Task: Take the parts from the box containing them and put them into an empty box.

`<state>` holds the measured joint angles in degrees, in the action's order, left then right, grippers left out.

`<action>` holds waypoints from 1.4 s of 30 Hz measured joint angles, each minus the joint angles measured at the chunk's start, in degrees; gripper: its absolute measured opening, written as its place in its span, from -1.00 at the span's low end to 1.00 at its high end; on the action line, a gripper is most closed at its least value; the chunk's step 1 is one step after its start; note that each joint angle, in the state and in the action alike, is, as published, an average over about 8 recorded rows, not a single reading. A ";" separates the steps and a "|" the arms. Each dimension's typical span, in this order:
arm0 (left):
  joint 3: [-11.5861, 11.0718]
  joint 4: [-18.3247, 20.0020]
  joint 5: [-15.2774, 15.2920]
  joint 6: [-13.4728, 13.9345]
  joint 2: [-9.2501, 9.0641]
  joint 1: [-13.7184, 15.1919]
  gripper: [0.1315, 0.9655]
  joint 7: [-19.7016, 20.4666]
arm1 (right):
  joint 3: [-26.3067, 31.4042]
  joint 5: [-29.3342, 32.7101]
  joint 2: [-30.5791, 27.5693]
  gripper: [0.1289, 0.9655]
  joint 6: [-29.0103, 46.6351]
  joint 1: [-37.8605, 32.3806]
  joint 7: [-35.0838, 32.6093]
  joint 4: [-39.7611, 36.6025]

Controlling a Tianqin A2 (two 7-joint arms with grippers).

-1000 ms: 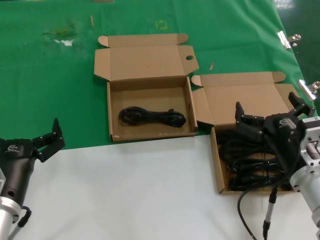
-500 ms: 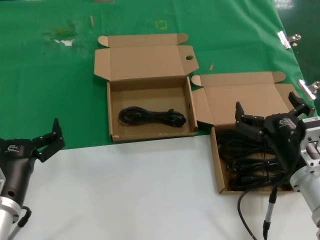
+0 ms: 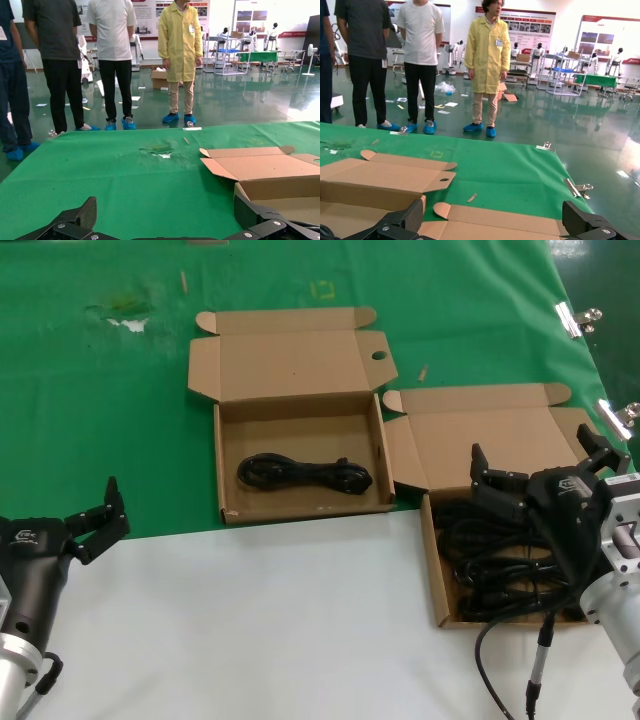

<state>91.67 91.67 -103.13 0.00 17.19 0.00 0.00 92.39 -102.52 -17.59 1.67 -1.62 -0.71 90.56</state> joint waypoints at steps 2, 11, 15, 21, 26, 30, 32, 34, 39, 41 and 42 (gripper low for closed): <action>0.00 0.00 0.00 0.00 0.00 0.00 1.00 0.00 | 0.00 0.00 0.00 1.00 0.00 0.00 0.00 0.00; 0.00 0.00 0.00 0.00 0.00 0.00 1.00 0.00 | 0.00 0.00 0.00 1.00 0.00 0.00 0.00 0.00; 0.00 0.00 0.00 0.00 0.00 0.00 1.00 0.00 | 0.00 0.00 0.00 1.00 0.00 0.00 0.00 0.00; 0.00 0.00 0.00 0.00 0.00 0.00 1.00 0.00 | 0.00 0.00 0.00 1.00 0.00 0.00 0.00 0.00; 0.00 0.00 0.00 0.00 0.00 0.00 1.00 0.00 | 0.00 0.00 0.00 1.00 0.00 0.00 0.00 0.00; 0.00 0.00 0.00 0.00 0.00 0.00 1.00 0.00 | 0.00 0.00 0.00 1.00 0.00 0.00 0.00 0.00; 0.00 0.00 0.00 0.00 0.00 0.00 1.00 0.00 | 0.00 0.00 0.00 1.00 0.00 0.00 0.00 0.00; 0.00 0.00 0.00 0.00 0.00 0.00 1.00 0.00 | 0.00 0.00 0.00 1.00 0.00 0.00 0.00 0.00; 0.00 0.00 0.00 0.00 0.00 0.00 1.00 0.00 | 0.00 0.00 0.00 1.00 0.00 0.00 0.00 0.00; 0.00 0.00 0.00 0.00 0.00 0.00 1.00 0.00 | 0.00 0.00 0.00 1.00 0.00 0.00 0.00 0.00; 0.00 0.00 0.00 0.00 0.00 0.00 1.00 0.00 | 0.00 0.00 0.00 1.00 0.00 0.00 0.00 0.00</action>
<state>91.67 91.67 -103.13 0.00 17.19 0.00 0.00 92.39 -102.52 -17.59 1.67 -1.62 -0.71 90.56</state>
